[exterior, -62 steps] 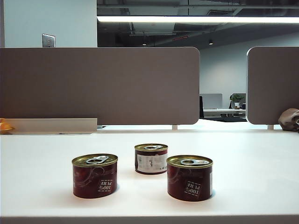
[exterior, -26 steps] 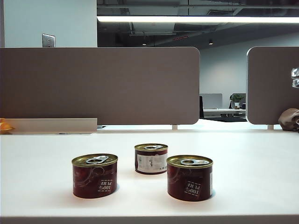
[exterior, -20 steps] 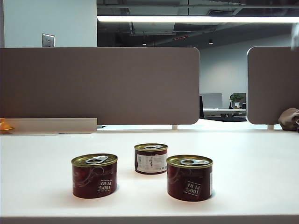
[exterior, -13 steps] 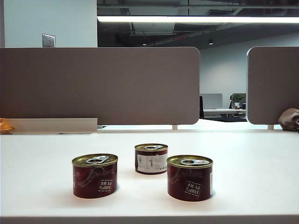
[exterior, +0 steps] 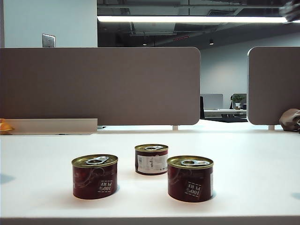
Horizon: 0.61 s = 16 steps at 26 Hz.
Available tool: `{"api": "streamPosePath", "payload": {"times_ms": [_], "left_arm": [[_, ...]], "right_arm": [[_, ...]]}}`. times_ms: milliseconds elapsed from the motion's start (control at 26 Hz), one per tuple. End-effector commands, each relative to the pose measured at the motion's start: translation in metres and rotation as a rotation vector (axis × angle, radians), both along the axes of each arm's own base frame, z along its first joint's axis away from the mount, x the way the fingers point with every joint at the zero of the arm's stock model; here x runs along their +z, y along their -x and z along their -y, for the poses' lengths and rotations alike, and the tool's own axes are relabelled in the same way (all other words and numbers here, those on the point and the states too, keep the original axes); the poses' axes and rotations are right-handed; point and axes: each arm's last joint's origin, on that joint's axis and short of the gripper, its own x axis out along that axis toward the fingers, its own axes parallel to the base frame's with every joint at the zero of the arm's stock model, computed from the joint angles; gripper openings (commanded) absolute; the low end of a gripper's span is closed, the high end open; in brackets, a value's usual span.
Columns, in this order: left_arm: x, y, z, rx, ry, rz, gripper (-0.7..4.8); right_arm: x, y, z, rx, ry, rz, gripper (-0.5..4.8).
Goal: Pick up the cans one by one and stack them together.
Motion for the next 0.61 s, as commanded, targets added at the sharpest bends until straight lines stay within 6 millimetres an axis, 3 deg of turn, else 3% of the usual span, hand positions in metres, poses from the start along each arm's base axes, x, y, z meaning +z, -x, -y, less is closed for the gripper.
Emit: {"api": "streamPosePath", "payload": {"times_ms": [38,115,192,307,461,615], "left_arm": [[-0.003,-0.005,0.011,-0.035,-0.116,0.01,-0.06],[-0.005,-0.005,0.02,-0.059,-0.176,0.014,-0.06],[-0.006,-0.001,0.032,-0.1,-0.247,0.046,-0.06],[-0.006,0.003,0.037,-0.14,-0.251,0.053,-0.06],[-0.005,0.005,0.032,-0.079,-0.318,0.07,-0.06],[-0.001,0.012,0.028,-0.06,-0.32,0.099,-0.05]], "right_arm": [[0.009,-0.022,-0.017,0.092,0.09,0.001,0.45],[0.01,-0.034,-0.032,0.144,0.179,-0.007,0.55],[0.009,-0.053,-0.072,0.251,0.445,-0.013,0.94],[0.0,-0.078,-0.117,0.306,0.769,-0.008,1.15],[-0.014,-0.105,-0.144,0.354,0.844,-0.098,1.42],[-0.022,-0.116,-0.154,0.382,0.869,-0.14,2.91]]}}
